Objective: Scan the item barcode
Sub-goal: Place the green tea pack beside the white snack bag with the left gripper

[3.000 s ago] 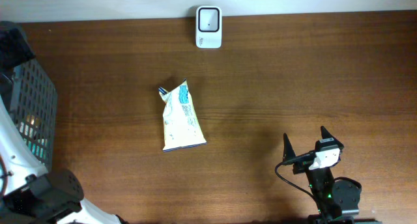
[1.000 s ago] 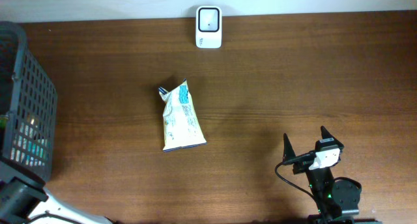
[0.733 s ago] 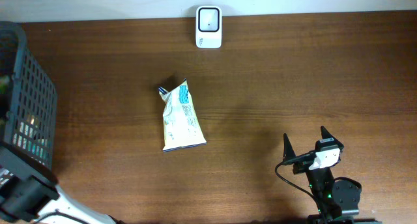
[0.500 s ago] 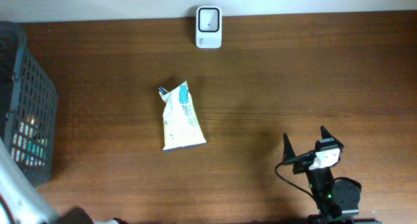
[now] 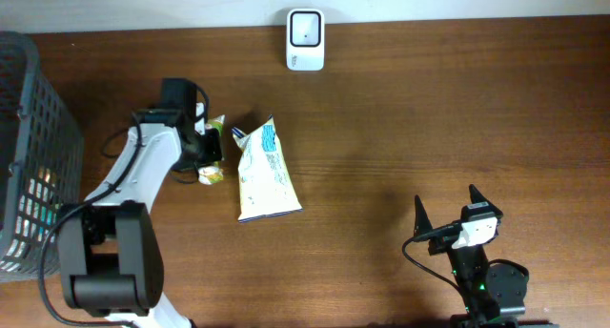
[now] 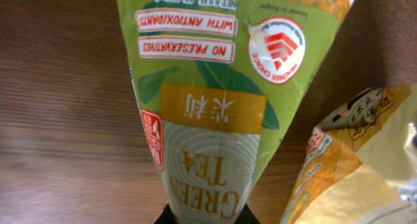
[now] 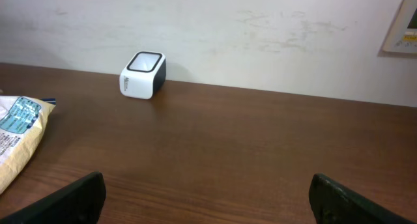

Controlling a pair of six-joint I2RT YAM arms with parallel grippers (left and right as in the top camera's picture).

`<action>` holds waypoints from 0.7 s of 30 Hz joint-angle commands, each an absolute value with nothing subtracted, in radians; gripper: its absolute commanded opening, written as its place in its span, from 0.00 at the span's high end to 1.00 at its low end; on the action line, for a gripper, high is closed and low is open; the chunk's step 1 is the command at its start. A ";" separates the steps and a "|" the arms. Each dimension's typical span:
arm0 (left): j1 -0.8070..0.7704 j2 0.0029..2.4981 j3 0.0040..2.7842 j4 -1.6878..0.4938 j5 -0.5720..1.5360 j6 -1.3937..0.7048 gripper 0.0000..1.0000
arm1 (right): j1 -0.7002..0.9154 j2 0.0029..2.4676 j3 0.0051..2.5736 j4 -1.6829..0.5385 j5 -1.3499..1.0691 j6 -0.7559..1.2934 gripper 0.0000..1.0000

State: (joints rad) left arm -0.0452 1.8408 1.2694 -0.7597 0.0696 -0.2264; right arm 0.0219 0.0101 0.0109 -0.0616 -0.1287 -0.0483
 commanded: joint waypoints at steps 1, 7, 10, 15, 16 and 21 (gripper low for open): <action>-0.096 1.832 1.258 -0.725 0.168 -0.261 0.77 | 0.020 0.004 0.006 -0.067 -0.127 -0.041 0.02; -0.057 1.795 1.510 -0.882 0.168 -0.229 0.33 | 0.020 0.004 0.006 -0.067 -0.127 -0.041 0.01; 0.059 1.752 1.867 -1.053 0.141 -0.152 0.01 | 0.020 0.004 0.006 -0.067 -0.127 -0.041 0.02; 0.321 1.706 2.299 -1.191 0.015 -0.063 0.01 | 0.020 0.004 0.006 -0.067 -0.127 -0.041 0.01; 0.373 1.699 2.305 -1.198 -0.056 -0.064 0.01 | 0.020 0.004 0.006 -0.067 -0.127 -0.041 0.02; 0.622 1.721 2.179 -1.220 -0.296 -0.289 0.01 | 0.020 0.004 0.006 -0.067 -0.127 -0.041 0.02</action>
